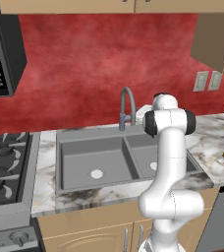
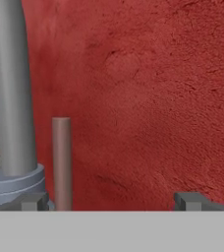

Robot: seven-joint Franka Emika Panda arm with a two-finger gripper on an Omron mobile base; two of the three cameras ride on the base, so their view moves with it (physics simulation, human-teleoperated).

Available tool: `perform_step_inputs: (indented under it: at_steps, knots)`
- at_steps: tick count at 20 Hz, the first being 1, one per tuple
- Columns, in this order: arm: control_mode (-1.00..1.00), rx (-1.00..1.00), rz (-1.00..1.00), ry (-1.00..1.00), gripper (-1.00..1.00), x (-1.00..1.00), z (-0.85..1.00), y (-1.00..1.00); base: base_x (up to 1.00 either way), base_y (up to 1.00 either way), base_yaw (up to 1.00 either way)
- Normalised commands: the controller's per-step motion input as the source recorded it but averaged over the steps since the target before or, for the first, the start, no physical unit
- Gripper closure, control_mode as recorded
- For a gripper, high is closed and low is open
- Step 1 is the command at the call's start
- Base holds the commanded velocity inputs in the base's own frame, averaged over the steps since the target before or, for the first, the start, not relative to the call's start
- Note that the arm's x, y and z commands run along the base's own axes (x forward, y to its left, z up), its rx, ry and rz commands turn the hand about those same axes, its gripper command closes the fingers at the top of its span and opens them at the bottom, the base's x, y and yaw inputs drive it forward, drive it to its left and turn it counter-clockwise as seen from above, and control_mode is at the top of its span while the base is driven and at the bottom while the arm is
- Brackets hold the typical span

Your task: Soak the sponge with water for a few seconds and then drop it inside the sink.

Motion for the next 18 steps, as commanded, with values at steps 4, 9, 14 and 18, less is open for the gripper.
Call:
perform_step_inputs:
  at_steps: [4,9,14,18]
  knots:
    - [-1.00,0.00,-0.11,-0.01,-1.00,0.28,0.00,0.00,0.00,0.00,0.00]
    - [-1.00,0.00,-0.16,-0.04,-1.00,0.17,0.00,0.00,0.00,0.00,0.00]
    - [-1.00,0.00,-0.14,-0.08,-1.00,0.08,0.00,-0.07,0.00,0.00,0.00]
    - [-1.00,0.00,-0.06,-0.05,-1.00,0.03,-0.01,-0.12,0.00,0.00,0.00]
